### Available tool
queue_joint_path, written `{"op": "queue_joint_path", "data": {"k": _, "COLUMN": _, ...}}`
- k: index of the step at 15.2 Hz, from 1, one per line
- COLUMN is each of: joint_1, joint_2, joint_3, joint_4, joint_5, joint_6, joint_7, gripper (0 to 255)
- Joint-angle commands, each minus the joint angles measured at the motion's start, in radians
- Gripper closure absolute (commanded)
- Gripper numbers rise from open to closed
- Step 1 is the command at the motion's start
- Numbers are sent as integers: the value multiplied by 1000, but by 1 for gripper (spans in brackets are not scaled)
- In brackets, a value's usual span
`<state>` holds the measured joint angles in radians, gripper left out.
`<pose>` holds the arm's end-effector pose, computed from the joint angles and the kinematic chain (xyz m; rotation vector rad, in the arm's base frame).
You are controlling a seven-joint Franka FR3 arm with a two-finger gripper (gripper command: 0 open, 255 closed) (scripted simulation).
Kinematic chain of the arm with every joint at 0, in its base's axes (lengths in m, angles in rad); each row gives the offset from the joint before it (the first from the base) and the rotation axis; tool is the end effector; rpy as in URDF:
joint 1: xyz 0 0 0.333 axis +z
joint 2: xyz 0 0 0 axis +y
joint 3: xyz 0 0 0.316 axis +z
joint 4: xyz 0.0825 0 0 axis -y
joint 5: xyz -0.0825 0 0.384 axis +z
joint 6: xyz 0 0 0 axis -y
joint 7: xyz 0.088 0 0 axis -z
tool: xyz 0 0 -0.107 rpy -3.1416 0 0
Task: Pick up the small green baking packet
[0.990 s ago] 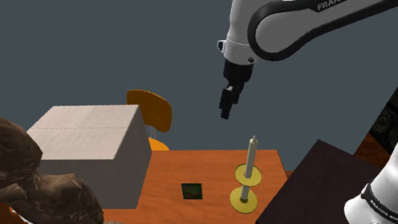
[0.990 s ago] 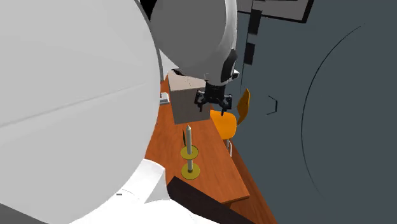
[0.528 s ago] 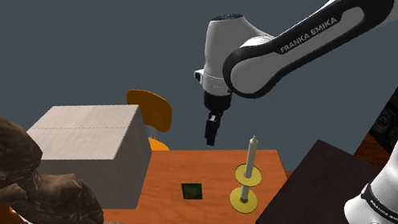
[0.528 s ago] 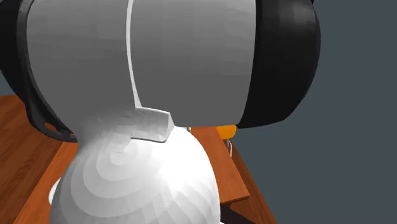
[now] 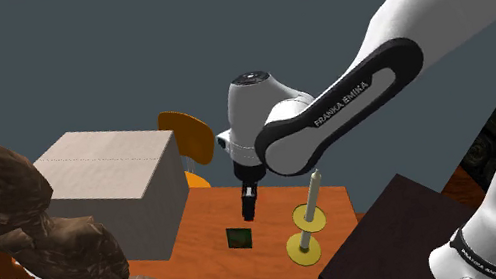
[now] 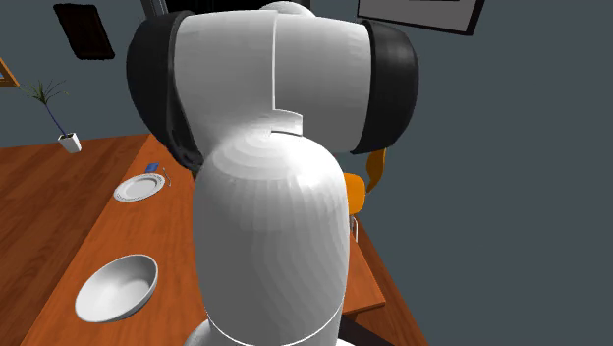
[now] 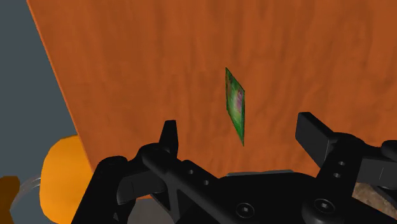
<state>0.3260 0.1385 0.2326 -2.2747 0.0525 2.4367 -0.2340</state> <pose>0.4521 0.2826 0.3000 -2.8580 -1.1258 -0.0239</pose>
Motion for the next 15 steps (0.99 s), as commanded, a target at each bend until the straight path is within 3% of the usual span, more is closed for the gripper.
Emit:
{"op": "queue_joint_path", "data": {"k": 1, "joint_1": 20, "joint_2": 55, "joint_3": 13, "joint_4": 13, "joint_5": -24, "joint_6": 31, "joint_7": -6, "gripper": 0}}
{"op": "queue_joint_path", "data": {"k": 11, "joint_1": 38, "joint_2": 166, "joint_3": 5, "joint_4": 14, "joint_5": -63, "joint_6": 134, "joint_7": 6, "gripper": 0}}
{"op": "queue_joint_path", "data": {"k": 12, "joint_1": 42, "joint_2": 164, "joint_3": 6, "joint_4": 17, "joint_5": -64, "joint_6": 130, "joint_7": 13, "gripper": 255}}
{"op": "queue_joint_path", "data": {"k": 15, "joint_1": 43, "joint_2": 164, "joint_3": 7, "joint_4": 18, "joint_5": -64, "joint_6": 129, "joint_7": 14, "gripper": 255}}
